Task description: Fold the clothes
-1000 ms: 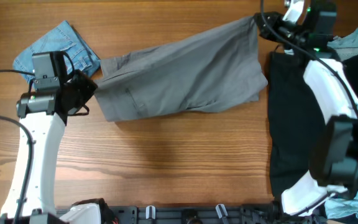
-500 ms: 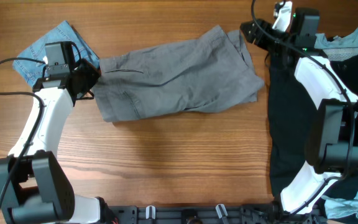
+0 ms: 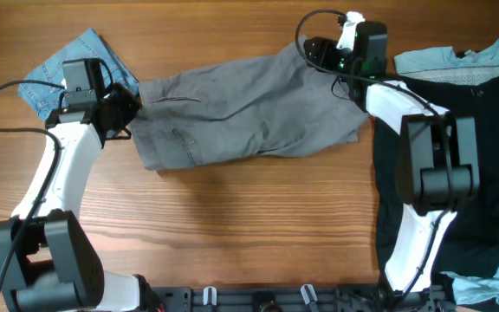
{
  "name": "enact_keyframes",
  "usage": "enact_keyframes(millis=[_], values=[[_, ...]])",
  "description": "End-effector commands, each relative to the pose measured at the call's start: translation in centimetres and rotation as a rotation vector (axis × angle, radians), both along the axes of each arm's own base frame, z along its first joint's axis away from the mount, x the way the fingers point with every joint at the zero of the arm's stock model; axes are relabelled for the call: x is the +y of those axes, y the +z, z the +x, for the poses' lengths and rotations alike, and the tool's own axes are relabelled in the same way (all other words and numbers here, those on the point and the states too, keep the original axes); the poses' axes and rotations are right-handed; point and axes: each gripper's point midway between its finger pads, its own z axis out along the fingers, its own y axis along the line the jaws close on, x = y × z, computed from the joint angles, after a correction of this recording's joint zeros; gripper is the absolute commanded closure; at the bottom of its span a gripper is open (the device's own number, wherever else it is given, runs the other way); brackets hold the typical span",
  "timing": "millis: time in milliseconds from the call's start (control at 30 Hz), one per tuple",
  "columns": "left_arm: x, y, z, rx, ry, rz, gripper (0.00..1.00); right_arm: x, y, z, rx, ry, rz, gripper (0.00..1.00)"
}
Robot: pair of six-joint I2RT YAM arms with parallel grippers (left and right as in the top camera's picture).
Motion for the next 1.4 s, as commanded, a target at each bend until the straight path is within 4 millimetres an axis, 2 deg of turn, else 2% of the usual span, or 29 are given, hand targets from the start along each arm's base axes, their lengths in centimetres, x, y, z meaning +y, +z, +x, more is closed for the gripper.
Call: enact_keyframes(millis=[0,167,300,333,400,467,533,700,800,900,1033,1200,1233,1267,1333,1367], values=[[0.1,0.2,0.2,-0.006,-0.012,0.002,0.92,-0.9,-2.5,1.2,-0.021,-0.032,-0.032,0.26],[0.1,0.2,0.2,-0.003,-0.013,0.002,0.92,2.1,-3.3,-0.4,-0.02,0.172,-0.001,0.31],[0.1,0.2,0.2,-0.004,-0.013,0.002,0.92,2.2,-4.3,-1.4,0.017,0.218,-0.026,0.43],[0.1,0.2,0.2,-0.003,-0.013,0.002,0.92,2.6,-4.4,-1.7,0.015,0.251,-0.025,0.48],[0.1,0.2,0.1,0.0,-0.013,0.001,0.92,2.9,-4.1,-1.9,0.011,0.273,-0.009,0.69],[0.1,0.2,0.1,0.0,-0.013,0.001,0.92,2.9,-3.1,-2.0,-0.007,0.295,0.014,0.84],[0.1,0.2,0.1,-0.001,-0.012,0.002,0.92,2.4,-1.7,-1.8,-0.027,0.294,0.023,0.94],[0.1,0.2,0.1,-0.001,-0.012,0.003,0.92,-1.0,2.9,-1.5,-0.065,0.23,0.024,0.96],[0.3,0.2,0.1,-0.001,-0.007,0.01,0.92,-2.4,5.2,-2.2,-0.051,0.204,0.026,0.96],[0.3,0.2,0.2,-0.005,-0.006,0.012,0.92,-3.0,7.1,-3.0,-0.033,0.175,0.023,0.96],[0.3,0.8,1.1,-0.049,-0.008,0.013,0.92,-6.7,6.5,-3.3,0.084,-0.072,-0.034,0.96],[-0.5,1.4,1.9,-0.088,-0.031,0.001,0.93,-6.9,5.7,-3.8,0.117,-0.068,-0.057,0.95],[-0.7,1.4,2.0,-0.089,-0.036,0.001,0.91,-7.1,5.6,-3.8,0.119,-0.08,-0.065,0.95],[-0.9,1.3,1.9,-0.086,-0.041,0.001,0.84,-7.6,5.3,-3.9,0.132,-0.107,-0.073,0.96],[-1.3,1.0,1.7,-0.071,-0.058,0.006,0.59,-7.8,5.0,-4.1,0.155,-0.13,-0.067,0.96],[-1.4,0.6,1.4,-0.053,-0.066,0.008,0.53,-7.4,5.0,-4.2,0.155,-0.107,-0.056,0.96]])
